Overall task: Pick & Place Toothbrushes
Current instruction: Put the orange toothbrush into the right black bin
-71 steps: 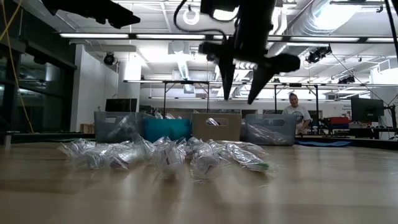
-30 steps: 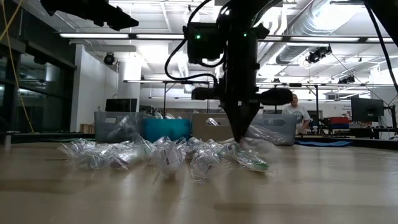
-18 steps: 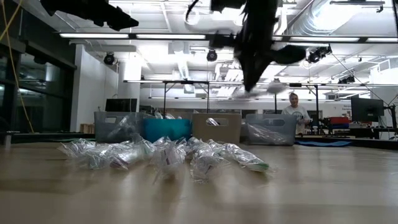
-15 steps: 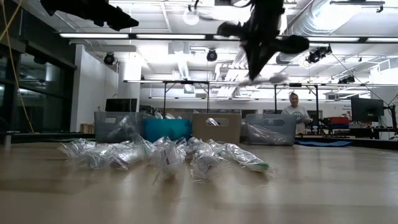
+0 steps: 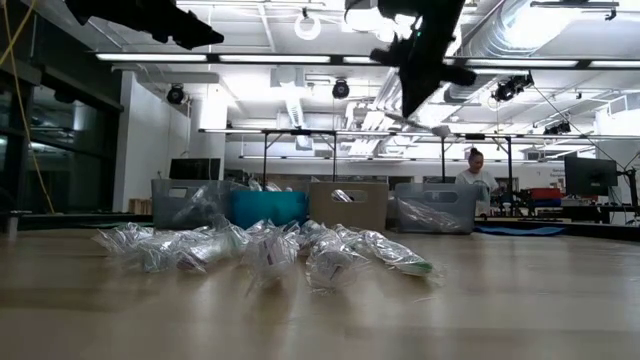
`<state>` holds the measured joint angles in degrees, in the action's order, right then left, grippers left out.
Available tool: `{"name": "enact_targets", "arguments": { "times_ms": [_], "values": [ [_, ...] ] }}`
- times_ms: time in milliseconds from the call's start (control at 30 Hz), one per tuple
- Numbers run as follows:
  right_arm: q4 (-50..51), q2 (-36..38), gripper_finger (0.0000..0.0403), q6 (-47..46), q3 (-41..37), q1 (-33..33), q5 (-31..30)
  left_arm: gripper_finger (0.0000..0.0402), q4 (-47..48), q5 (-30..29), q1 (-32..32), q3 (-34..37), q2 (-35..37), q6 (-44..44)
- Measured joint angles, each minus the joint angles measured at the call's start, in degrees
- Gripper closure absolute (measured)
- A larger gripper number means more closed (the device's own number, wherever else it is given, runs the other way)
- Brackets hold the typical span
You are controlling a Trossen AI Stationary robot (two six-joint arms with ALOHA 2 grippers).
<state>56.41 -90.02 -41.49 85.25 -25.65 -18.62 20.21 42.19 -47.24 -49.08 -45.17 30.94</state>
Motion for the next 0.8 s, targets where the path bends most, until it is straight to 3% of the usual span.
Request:
{"name": "enact_targets", "arguments": {
  "times_ms": [300, 467, 800],
  "values": [
    [-5.3, -5.6, 0.0401, 16.8, 0.0, -13.8, 8.1, 0.0156, -0.1, -2.8, 0.0, 0.0, 0.0, -2.0],
    [-5.1, -11.0, 0.0401, 17.5, 0.0, -18.0, 14.1, 0.0156, 0.0, -5.3, 0.0, 0.0, 0.0, -4.2],
    [-7.2, -17.2, 0.0401, 19.2, 0.0, -19.8, 14.4, 0.0156, 0.0, -9.9, 0.0, 0.0, 0.0, -5.7]
  ]
}}
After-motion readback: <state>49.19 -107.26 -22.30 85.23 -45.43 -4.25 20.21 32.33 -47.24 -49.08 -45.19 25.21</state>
